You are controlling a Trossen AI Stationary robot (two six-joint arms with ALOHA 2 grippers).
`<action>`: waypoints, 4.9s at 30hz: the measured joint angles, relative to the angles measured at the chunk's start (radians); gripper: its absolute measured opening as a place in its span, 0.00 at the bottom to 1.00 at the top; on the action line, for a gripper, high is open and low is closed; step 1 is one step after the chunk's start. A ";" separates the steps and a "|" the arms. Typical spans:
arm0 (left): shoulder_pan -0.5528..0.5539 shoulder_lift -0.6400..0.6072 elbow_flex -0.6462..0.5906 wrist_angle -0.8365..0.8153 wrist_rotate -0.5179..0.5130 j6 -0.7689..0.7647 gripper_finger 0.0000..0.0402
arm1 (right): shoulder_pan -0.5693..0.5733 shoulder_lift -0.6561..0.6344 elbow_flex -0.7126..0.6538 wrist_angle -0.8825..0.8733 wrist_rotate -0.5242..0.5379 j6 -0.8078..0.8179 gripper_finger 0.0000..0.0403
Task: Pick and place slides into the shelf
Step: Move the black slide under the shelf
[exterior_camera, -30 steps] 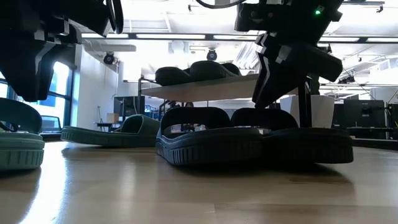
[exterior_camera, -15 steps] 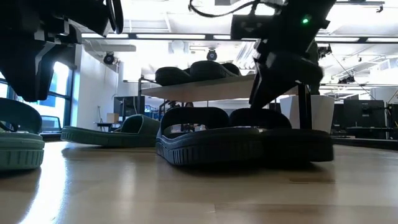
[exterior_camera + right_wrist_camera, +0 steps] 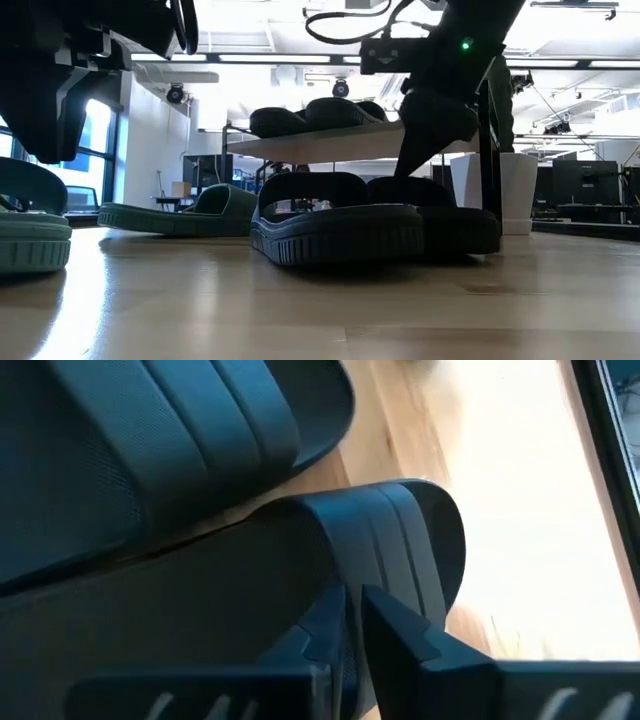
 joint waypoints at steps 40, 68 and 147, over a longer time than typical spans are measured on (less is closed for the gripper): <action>0.000 0.000 0.000 0.000 -0.012 0.000 0.27 | 0.055 -0.003 0.105 -0.150 0.000 0.265 0.04; 0.012 0.006 0.203 0.505 -0.236 0.572 0.27 | 0.296 -0.060 0.328 -0.533 0.254 0.378 0.19; 0.234 0.242 0.230 0.472 -0.547 1.046 0.01 | 0.523 -0.502 -0.138 -0.724 0.279 0.731 0.19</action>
